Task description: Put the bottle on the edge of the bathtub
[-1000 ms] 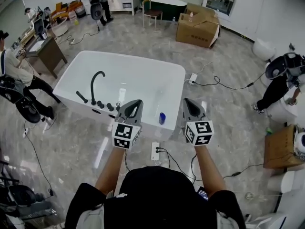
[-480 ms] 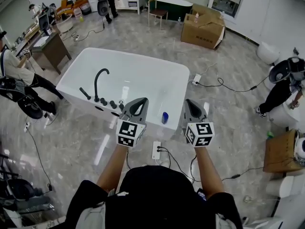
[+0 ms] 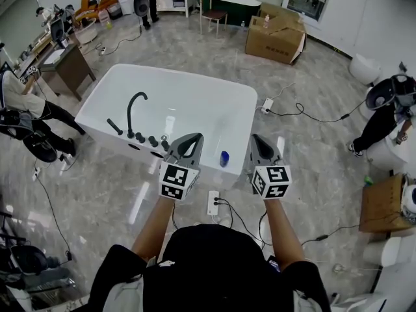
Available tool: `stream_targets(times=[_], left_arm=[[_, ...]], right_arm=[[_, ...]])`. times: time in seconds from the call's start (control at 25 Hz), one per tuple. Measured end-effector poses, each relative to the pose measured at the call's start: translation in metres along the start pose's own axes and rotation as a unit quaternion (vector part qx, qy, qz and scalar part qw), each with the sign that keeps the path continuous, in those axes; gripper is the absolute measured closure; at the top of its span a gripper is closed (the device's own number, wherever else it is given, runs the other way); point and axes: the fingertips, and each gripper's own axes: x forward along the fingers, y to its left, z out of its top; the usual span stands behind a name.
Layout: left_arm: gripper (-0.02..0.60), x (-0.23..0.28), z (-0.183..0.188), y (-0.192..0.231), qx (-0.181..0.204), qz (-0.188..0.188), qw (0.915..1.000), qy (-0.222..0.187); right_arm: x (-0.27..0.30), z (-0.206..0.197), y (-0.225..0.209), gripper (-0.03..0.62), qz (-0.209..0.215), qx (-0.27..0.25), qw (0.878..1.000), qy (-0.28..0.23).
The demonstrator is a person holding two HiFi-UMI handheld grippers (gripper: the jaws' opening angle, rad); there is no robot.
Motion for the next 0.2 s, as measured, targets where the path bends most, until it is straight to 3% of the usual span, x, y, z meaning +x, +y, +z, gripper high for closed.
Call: stream_targets(times=[0.2], left_arm=[[0.571,-0.0018,-0.0070,0.0013,0.000,-0.001,1.0000,0.002]], right_arm=[[0.0002,-0.0038,0.0047,0.569,0.000,-0.002,1.000,0.001]])
